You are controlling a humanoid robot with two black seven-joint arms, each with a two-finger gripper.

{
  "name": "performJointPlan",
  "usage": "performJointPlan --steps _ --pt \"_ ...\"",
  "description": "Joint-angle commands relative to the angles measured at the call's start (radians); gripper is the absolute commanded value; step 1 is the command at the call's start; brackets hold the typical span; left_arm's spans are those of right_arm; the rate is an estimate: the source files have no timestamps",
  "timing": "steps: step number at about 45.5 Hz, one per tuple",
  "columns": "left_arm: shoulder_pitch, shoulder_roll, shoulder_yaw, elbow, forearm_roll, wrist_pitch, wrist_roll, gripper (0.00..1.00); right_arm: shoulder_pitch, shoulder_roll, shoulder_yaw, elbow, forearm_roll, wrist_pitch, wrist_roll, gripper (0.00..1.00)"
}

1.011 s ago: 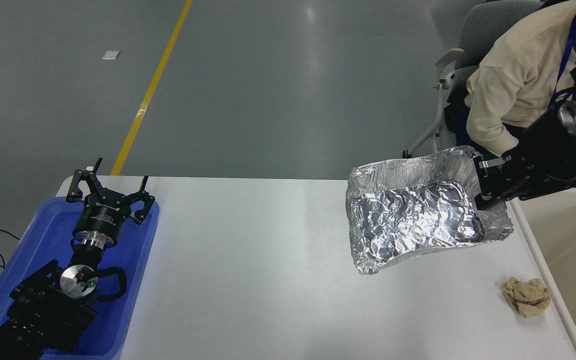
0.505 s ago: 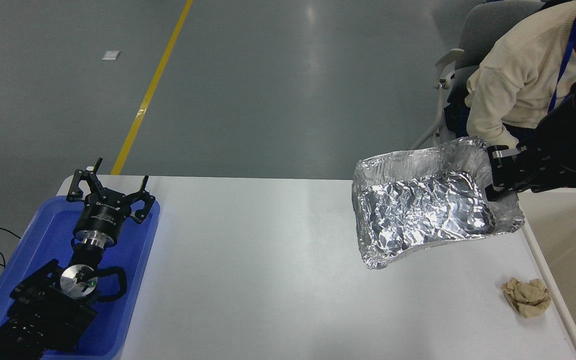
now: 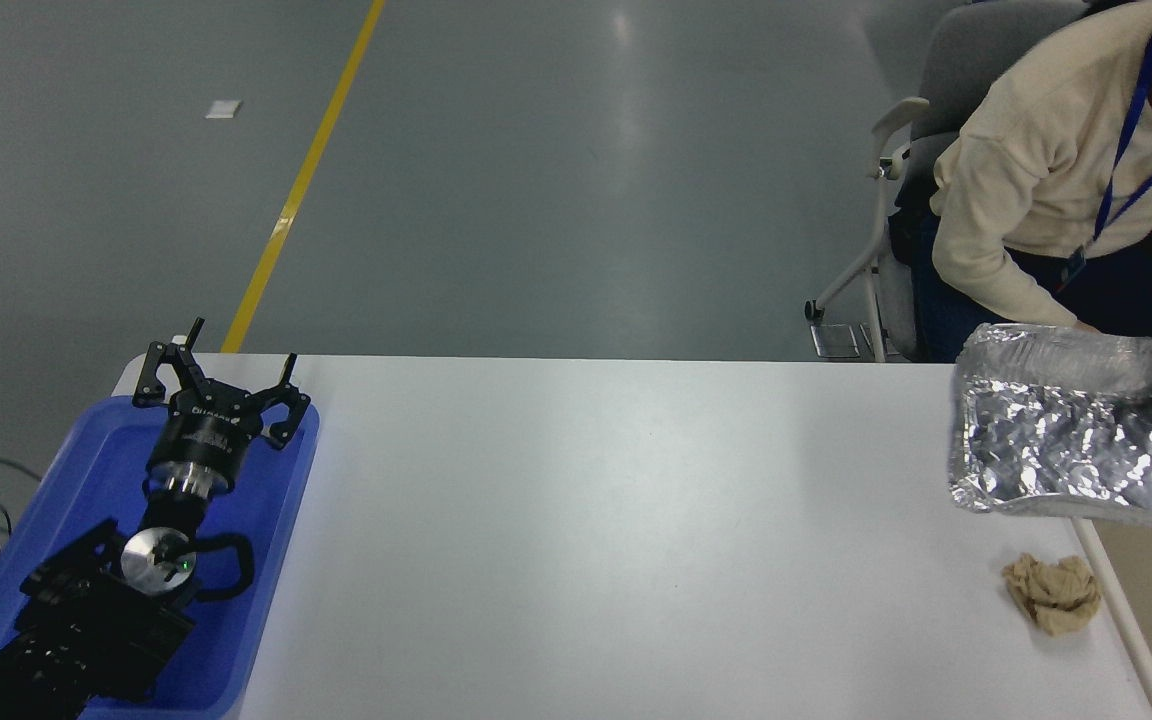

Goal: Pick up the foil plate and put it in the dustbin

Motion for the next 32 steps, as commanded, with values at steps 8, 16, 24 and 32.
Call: performJointPlan --steps 8,16,24,32 --pt "0.000 0.000 0.001 0.000 0.000 0.000 0.000 1.00 -0.608 -0.123 0.304 -0.205 0.128 -0.470 0.003 0.00" --pt "0.000 0.000 0.001 0.000 0.000 0.000 0.000 1.00 -0.935 -0.100 0.594 -0.335 0.203 -0.648 0.003 0.00" --pt "0.000 0.000 0.001 0.001 0.000 0.000 0.000 1.00 -1.223 0.005 0.810 -0.571 0.216 -0.664 -0.003 0.00" --pt "0.000 0.000 0.001 0.000 -0.001 0.000 0.000 1.00 -1.432 0.098 0.990 -0.772 0.216 -0.664 -0.005 0.00"
